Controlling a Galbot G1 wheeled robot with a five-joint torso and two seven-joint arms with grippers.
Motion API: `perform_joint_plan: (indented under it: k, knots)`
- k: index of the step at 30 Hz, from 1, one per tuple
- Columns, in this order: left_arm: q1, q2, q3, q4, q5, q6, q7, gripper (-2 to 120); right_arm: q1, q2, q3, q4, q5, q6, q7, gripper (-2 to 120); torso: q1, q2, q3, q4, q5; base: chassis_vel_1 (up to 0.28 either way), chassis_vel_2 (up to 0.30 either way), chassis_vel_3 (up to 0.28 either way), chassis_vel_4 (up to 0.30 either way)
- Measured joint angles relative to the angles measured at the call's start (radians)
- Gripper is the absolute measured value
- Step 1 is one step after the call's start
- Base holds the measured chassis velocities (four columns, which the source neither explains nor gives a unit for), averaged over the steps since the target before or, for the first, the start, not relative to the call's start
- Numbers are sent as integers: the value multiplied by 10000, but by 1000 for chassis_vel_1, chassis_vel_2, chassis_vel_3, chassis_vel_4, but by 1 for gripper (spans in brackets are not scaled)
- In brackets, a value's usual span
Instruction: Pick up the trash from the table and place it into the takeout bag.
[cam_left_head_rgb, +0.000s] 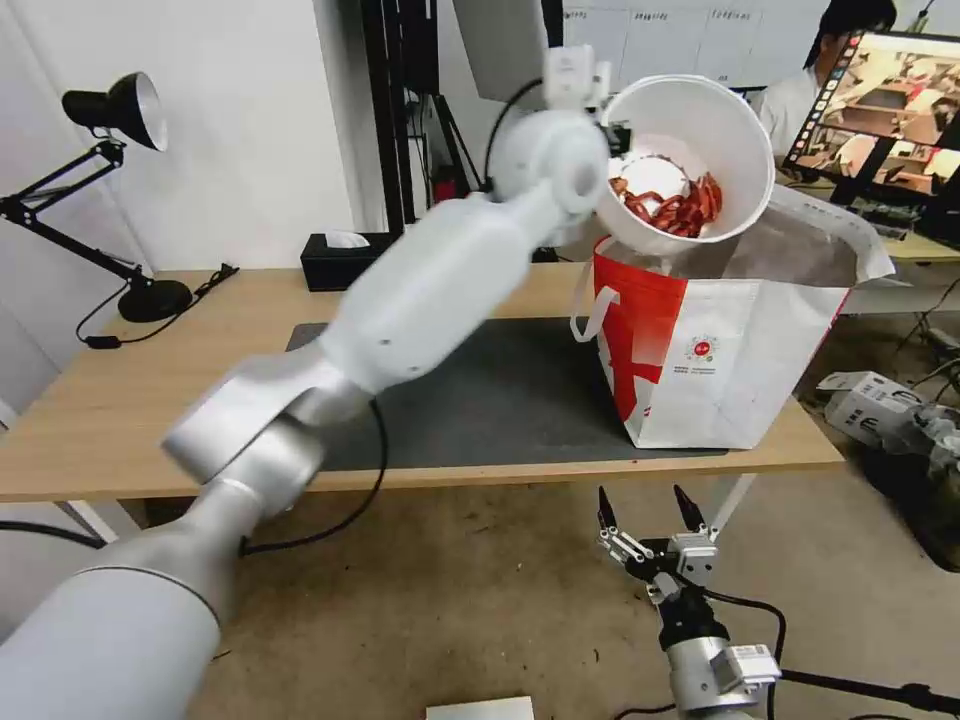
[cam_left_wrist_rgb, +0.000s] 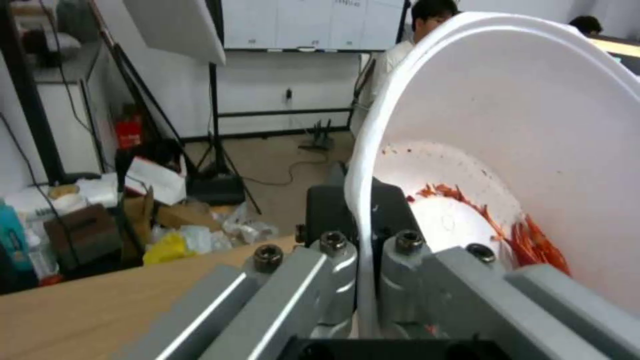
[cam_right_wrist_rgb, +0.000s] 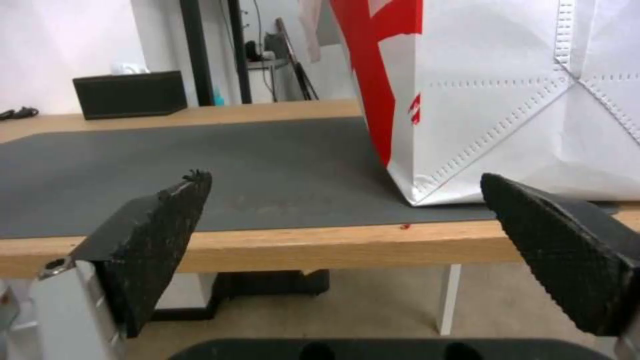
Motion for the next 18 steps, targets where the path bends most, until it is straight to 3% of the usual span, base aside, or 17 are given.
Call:
perform_joint_plan:
  k: [10,16,18]
  knots:
    - [426,144,1113,-70,1572,-624,608,0,0,0,0,0,0,0,0,100,0,1,0,3,-2,0,0,0,0]
    - [593,223,1354,-153,1717,-645,917,0,0,0,0,0,0,0,0,100,0,0,0,3,-2,0,0,0,0]
    - [614,234,1393,-195,1675,-471,1271,0,0,0,0,0,0,0,0,100,0,1,0,3,-3,0,0,0,0]
